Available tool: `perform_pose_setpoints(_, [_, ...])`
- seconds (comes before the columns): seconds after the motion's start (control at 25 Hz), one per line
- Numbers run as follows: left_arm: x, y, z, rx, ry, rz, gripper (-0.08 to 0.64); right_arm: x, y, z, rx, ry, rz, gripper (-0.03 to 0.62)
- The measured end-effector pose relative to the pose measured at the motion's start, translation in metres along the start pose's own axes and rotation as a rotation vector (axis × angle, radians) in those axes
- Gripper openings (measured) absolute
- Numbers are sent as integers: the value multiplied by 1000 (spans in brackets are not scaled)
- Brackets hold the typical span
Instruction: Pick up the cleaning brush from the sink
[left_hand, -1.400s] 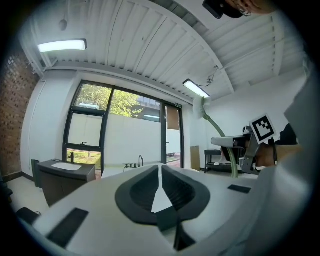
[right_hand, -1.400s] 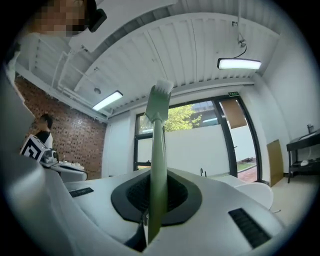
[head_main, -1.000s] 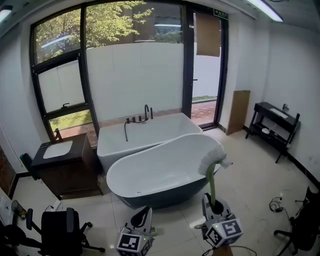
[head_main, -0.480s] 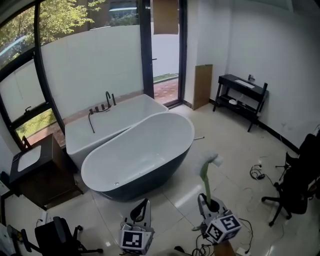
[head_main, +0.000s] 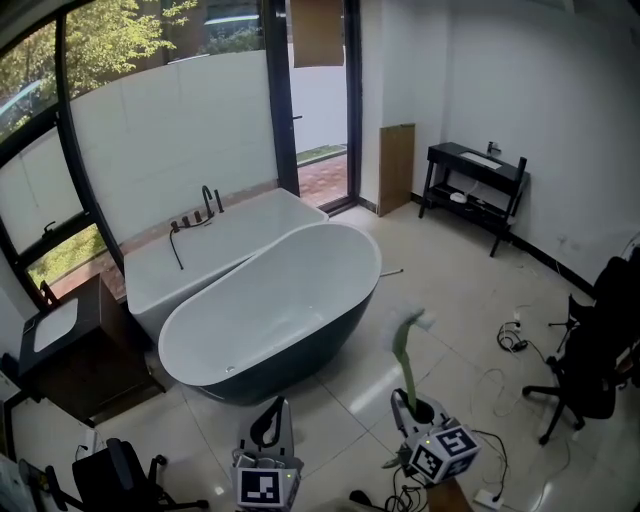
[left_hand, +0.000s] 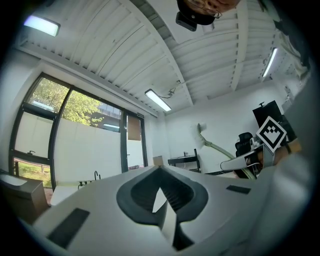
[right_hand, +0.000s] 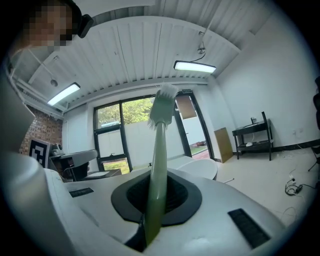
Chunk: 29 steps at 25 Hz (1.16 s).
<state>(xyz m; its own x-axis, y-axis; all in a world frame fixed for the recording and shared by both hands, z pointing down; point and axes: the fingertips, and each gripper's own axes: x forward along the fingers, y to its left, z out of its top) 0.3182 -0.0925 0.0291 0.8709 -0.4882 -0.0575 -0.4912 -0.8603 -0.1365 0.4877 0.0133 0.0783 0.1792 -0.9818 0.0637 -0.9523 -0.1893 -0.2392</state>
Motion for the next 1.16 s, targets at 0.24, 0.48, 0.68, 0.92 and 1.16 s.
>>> perform_pose_setpoints(0.24, [-2,-5,1,16,11,8,2,-4,-4,-14,12,46,14,3])
perform_pose_setpoints(0.48, [-5,-9,2,22,12,10,2,-5,-2,-19,26,49,26,3])
perform_pose_setpoints(0.68, [-11,-13,1,29,18,8,2,-7,3,-24,25,63,44,3])
perform_pose_setpoints(0.92, [-12,-5,-3,26,30,11,2,-1,7,-30,27,80,47,3])
perform_pose_setpoints(1.16, [-13,5,-4,15,29,16,2,7,17,-32,26,80,56,3])
